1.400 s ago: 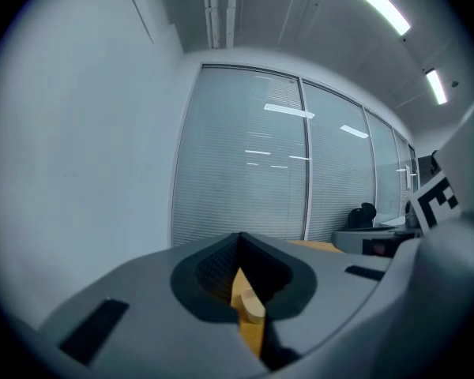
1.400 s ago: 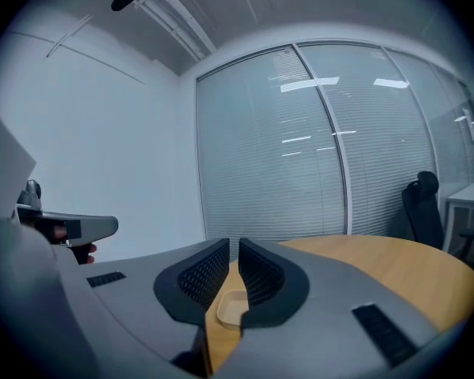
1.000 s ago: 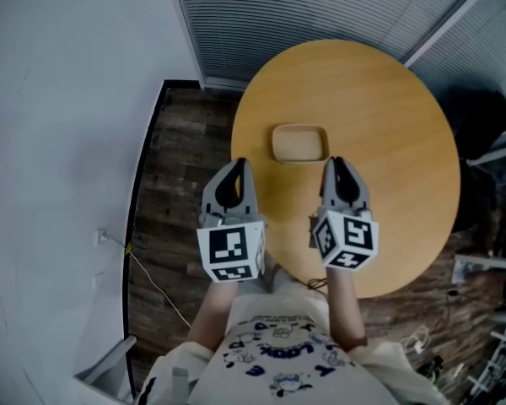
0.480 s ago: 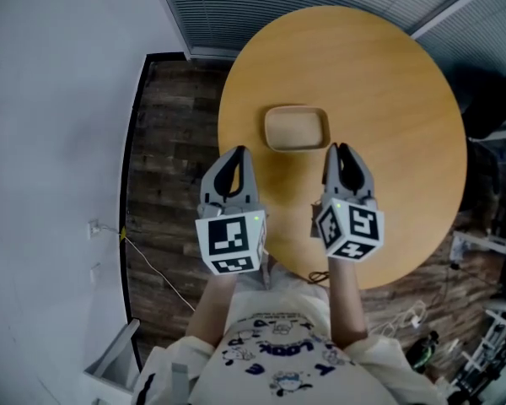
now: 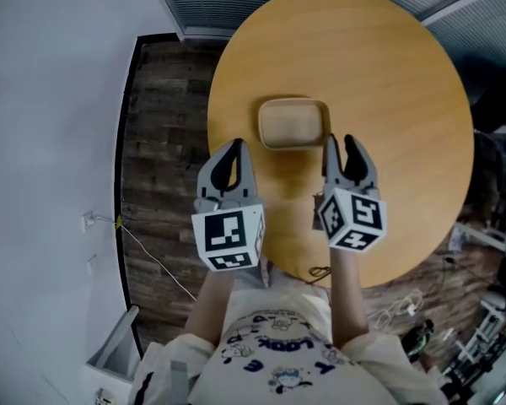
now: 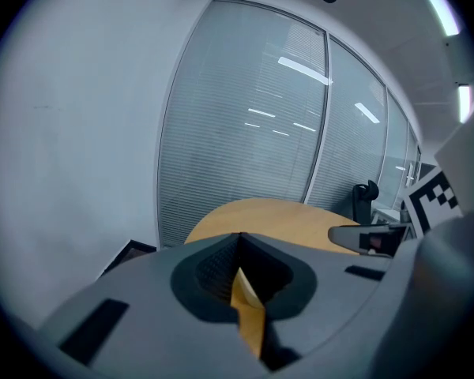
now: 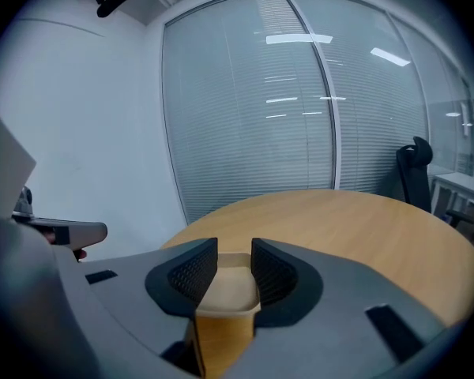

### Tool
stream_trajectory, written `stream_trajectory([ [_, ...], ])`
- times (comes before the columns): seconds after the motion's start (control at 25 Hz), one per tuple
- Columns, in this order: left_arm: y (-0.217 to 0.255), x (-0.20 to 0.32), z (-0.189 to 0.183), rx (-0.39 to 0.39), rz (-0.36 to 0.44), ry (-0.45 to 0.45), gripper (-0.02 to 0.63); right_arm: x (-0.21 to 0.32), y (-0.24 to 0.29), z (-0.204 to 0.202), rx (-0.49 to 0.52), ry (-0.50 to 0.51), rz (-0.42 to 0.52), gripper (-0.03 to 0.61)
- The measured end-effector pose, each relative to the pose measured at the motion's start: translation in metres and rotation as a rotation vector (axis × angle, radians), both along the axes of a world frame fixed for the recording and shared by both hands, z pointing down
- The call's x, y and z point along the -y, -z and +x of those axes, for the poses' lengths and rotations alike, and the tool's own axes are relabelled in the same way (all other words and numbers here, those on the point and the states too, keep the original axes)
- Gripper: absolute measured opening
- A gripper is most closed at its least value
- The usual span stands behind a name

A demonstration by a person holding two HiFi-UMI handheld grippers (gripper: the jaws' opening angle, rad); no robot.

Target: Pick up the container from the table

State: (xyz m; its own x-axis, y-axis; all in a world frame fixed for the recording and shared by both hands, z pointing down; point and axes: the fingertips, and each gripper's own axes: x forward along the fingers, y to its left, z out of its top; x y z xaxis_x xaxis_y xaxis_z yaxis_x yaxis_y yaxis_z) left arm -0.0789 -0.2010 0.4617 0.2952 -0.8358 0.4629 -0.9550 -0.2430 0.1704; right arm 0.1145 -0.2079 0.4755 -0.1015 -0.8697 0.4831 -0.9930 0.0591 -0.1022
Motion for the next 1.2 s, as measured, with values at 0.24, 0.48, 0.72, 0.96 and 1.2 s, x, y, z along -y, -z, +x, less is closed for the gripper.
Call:
stream_trajectory([
  [0.24,-0.024,0.004,0.004,0.013,-0.051,0.000,0.002,0.007,-0.030,0.007,-0.018,0.005,-0.059,0.114],
  [0.48,-0.042,0.009,0.009,0.015,-0.093,-0.003,0.002,0.012,-0.054,0.017,-0.006,-0.013,-0.111,0.114],
  [0.72,-0.059,0.018,0.009,0.019,-0.126,0.000,0.002,0.018,-0.076,0.024,0.000,-0.032,-0.149,0.114],
  [0.96,-0.071,0.021,0.008,0.019,-0.155,0.005,0.002,0.018,-0.089,0.025,0.015,-0.040,-0.186,0.112],
  [1.2,-0.082,0.021,0.008,0.013,-0.176,0.005,0.002,0.022,-0.102,0.024,0.034,-0.050,-0.214,0.101],
])
